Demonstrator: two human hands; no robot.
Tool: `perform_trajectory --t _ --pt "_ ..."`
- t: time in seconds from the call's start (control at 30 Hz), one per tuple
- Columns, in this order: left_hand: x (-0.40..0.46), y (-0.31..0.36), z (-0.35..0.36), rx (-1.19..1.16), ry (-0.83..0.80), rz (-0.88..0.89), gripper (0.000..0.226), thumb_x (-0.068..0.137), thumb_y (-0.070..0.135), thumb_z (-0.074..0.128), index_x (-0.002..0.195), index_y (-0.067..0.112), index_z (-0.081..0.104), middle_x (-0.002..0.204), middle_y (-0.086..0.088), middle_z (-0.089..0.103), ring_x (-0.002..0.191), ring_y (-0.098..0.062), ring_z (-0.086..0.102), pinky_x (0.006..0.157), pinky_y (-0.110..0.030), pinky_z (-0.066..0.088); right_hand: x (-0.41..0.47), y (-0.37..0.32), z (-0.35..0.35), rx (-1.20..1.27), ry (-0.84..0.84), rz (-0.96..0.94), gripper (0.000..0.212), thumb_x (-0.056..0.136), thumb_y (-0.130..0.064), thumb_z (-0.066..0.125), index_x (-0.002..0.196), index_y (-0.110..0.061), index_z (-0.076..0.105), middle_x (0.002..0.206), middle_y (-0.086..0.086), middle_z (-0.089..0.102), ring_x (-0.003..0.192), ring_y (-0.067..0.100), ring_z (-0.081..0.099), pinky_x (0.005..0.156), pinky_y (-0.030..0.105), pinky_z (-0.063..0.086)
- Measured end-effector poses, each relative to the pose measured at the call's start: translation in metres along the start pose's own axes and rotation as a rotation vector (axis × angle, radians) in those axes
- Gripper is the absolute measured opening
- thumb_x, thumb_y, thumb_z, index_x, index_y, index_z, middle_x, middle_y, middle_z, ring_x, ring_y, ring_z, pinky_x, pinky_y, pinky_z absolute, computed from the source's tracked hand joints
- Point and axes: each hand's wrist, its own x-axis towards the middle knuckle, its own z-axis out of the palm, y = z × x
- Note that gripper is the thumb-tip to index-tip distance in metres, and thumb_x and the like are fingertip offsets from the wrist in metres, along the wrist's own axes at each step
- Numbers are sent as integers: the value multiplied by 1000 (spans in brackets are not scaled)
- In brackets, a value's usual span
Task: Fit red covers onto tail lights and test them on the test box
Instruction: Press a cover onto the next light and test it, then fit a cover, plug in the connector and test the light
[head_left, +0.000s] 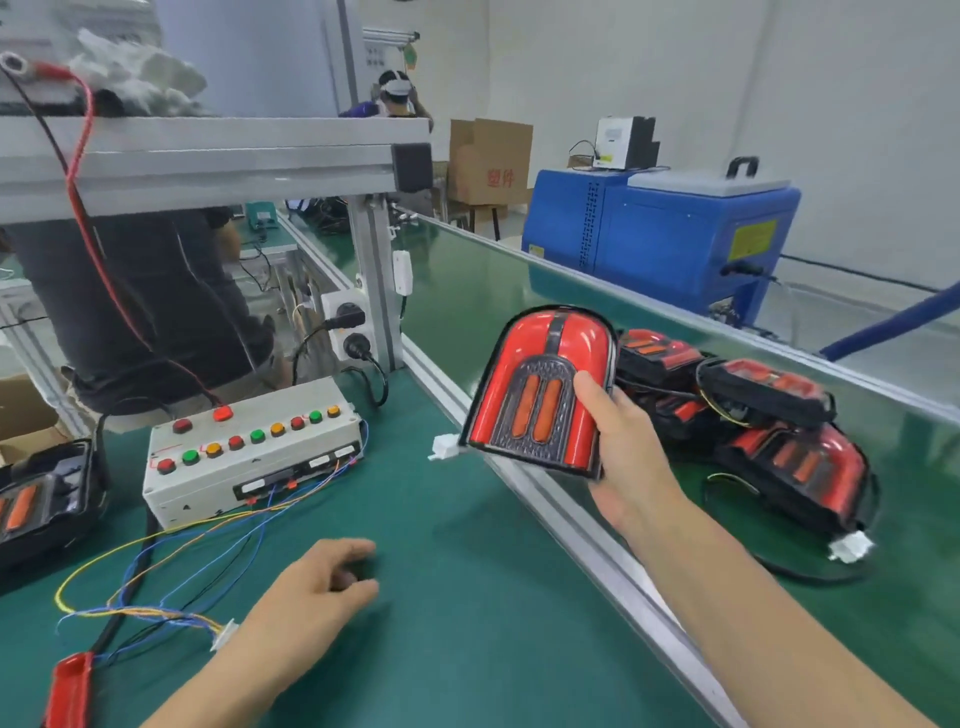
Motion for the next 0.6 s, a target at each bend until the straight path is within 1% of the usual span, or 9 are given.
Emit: perform_trajectory --t 0.1,0.23,0.3,0.37,0.4,0.47,0.5,0.57,0.6 --pt "1 1 -2 32 -48 54 29 84 12 68 99 35 59 97 5 60 91 0 54 68 -8 34 23 -25 -10 43 107 -80 19 97 -24 56 113 -16 60 101 4 74 85 17 74 63 31 60" --pt "4 1 -1 36 -115 143 32 81 -3 68 92 26 61 109 6 55 95 -14 54 71 -1 37 58 -58 -31 23 251 -130 22 96 -28 58 114 -15 58 100 4 72 77 15 73 56 29 57" --pt "6 -3 0 66 -138 146 27 79 -4 69 96 17 68 113 4 53 96 -17 54 72 1 37 77 -73 -42 -6 323 -129 26 95 -31 59 115 -13 56 99 7 72 77 18 73 60 33 58" --pt "7 -4 0 89 -142 136 27 77 -5 70 101 7 74 115 -1 54 96 -19 54 75 0 39 95 -86 -51 -75 396 -113 34 94 -34 59 118 -10 53 103 10 69 86 24 71 74 42 58" --pt "8 -3 -1 97 -149 126 23 76 -5 71 94 9 76 116 -2 54 96 -20 54 75 -2 40 104 -91 -55 -127 430 -103 37 94 -35 59 120 -9 52 108 13 68 92 28 69 82 47 57" --pt "8 -2 -1 140 -176 127 38 77 -2 71 106 23 70 120 -3 52 99 -19 54 74 -6 42 118 -100 -61 -236 473 -89 39 95 -34 56 121 -5 51 114 18 66 100 33 67 90 52 53" --pt "9 -3 0 135 -183 136 43 78 1 71 112 27 65 123 -2 51 101 -17 54 75 -8 42 124 -103 -63 -294 493 -83 38 95 -32 55 120 -4 52 115 20 66 102 34 66 90 51 53" --pt "8 -1 -2 114 -199 132 27 78 1 71 91 24 77 124 -1 50 105 -16 53 79 -15 40 133 -107 -69 -428 546 -66 40 94 -27 55 124 -2 50 116 20 65 102 32 66 89 43 55" --pt "7 -1 -3 125 -224 126 28 78 2 72 84 29 74 123 2 50 106 -14 53 81 -18 40 136 -109 -73 -489 564 -58 43 93 -24 54 129 -2 48 119 19 64 101 30 65 83 37 57"
